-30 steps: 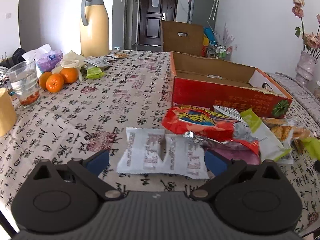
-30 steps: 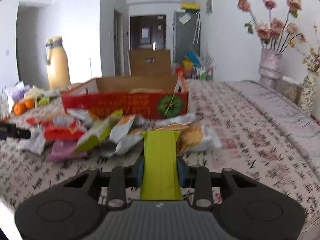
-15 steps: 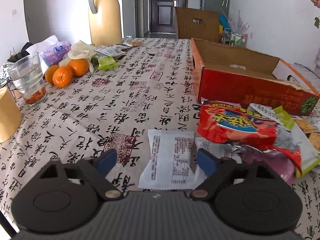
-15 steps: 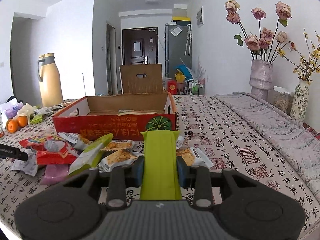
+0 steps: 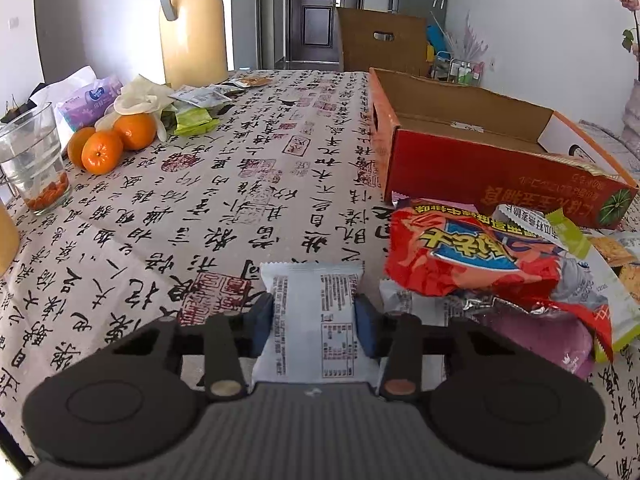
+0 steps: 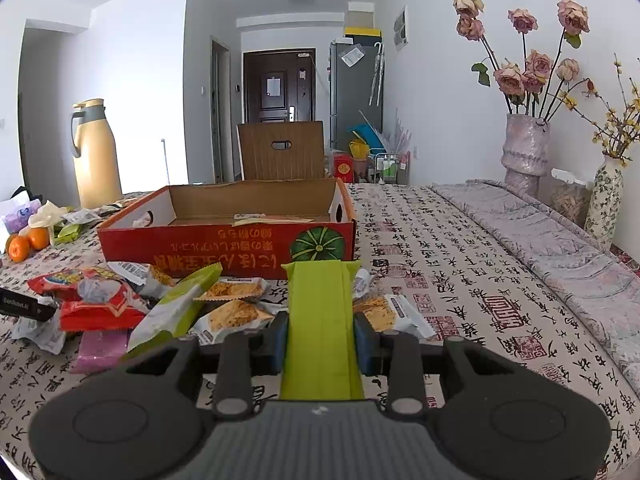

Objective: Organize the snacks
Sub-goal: 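Lift the green bar with the right gripper while the left gripper grasps another white packet, then carry both snacks over the cardboard box and open both grippers to drop them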

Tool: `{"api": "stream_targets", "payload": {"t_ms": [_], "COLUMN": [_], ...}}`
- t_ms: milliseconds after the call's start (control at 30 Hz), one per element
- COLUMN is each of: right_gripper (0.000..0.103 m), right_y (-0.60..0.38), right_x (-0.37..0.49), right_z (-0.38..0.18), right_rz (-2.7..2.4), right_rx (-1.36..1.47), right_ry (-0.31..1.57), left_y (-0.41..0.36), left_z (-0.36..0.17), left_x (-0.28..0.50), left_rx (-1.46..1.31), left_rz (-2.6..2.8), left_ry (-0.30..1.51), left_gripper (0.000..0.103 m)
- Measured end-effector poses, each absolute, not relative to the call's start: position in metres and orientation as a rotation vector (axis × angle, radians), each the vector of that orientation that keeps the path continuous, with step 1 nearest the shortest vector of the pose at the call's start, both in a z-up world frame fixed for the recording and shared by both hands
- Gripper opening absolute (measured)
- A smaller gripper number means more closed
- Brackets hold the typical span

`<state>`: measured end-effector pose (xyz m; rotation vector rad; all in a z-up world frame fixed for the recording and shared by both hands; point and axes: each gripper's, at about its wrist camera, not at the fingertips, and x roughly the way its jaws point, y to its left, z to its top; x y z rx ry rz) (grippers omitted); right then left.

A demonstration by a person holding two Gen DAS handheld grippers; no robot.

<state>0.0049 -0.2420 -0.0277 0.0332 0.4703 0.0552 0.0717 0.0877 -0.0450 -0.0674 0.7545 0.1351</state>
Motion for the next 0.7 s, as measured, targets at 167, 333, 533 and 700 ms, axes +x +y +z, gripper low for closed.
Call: {"api": "stream_targets", "payload": {"t_ms": [167, 333, 533, 700], "right_gripper": [0.032, 0.032, 0.032, 0.032], "right_y": [-0.243, -0.243, -0.242, -0.239], "right_x": [0.005, 0.004, 0.006, 0.014], "right_z": [-0.028, -0.026, -0.020, -0.012], "right_rz": [0.055, 0.059, 0.066, 0.074], "right_rx": [0.037, 0.039, 0.041, 0.039], "right_ry": [0.469, 0.460, 0.435, 0.412], "left_y": [0.090, 0.092, 0.094, 0.090], "left_z": [-0.039, -0.026, -0.007, 0.013], "left_x": [0.065, 0.058, 0.051, 0.053], "left_rx": [-0.070, -0.068, -0.074, -0.067], "left_rz": [0.144, 0.157, 0.163, 0.150], "left_ry": [0.734, 0.695, 0.638, 0.583], "left_gripper": [0.042, 0.042, 0.042, 0.042]}}
